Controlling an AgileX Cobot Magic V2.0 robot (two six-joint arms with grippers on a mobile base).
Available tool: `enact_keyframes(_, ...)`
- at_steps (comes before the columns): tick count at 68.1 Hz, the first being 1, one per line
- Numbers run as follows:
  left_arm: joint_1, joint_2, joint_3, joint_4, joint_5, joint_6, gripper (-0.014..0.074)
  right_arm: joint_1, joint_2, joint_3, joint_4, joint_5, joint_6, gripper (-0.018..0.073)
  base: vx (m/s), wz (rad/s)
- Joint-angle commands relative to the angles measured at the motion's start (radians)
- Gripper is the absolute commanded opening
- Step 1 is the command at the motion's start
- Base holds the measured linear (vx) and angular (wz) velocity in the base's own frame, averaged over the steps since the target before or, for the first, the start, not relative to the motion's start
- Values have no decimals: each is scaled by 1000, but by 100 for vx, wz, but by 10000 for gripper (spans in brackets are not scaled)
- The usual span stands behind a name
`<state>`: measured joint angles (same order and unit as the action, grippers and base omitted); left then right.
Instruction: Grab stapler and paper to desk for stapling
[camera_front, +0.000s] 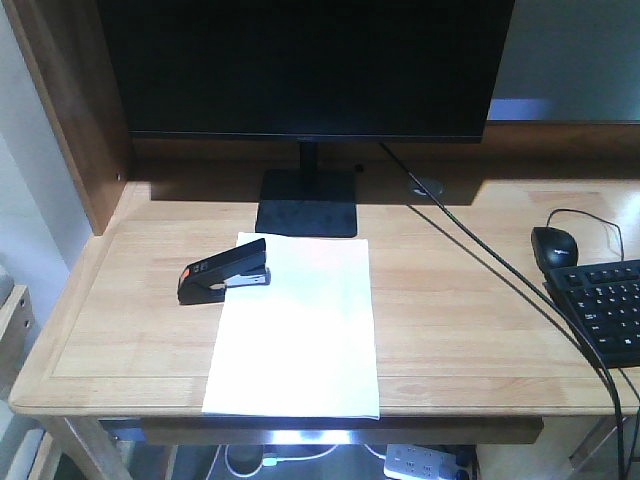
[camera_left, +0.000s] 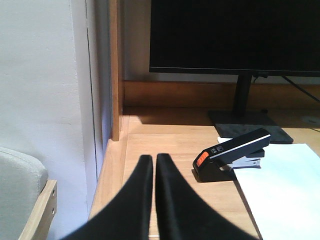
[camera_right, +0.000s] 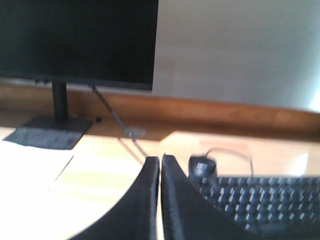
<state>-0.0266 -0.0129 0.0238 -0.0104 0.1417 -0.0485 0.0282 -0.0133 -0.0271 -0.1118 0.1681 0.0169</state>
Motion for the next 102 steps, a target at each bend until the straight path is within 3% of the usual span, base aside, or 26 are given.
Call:
enact_keyframes(1,1,-15,12,-9,-69,-5,-6,-8,-6,6,9,-105,3,-10,0,0)
enact_keyframes(11,1,-15,12,-9,-69,-5,-6,-8,-7,60,-6,-193,32,-10,0,0)
enact_keyframes(102,1,-15,12,-9,-69,-5,-6,-8,-6,59,-1,-189,37,-10,0,0)
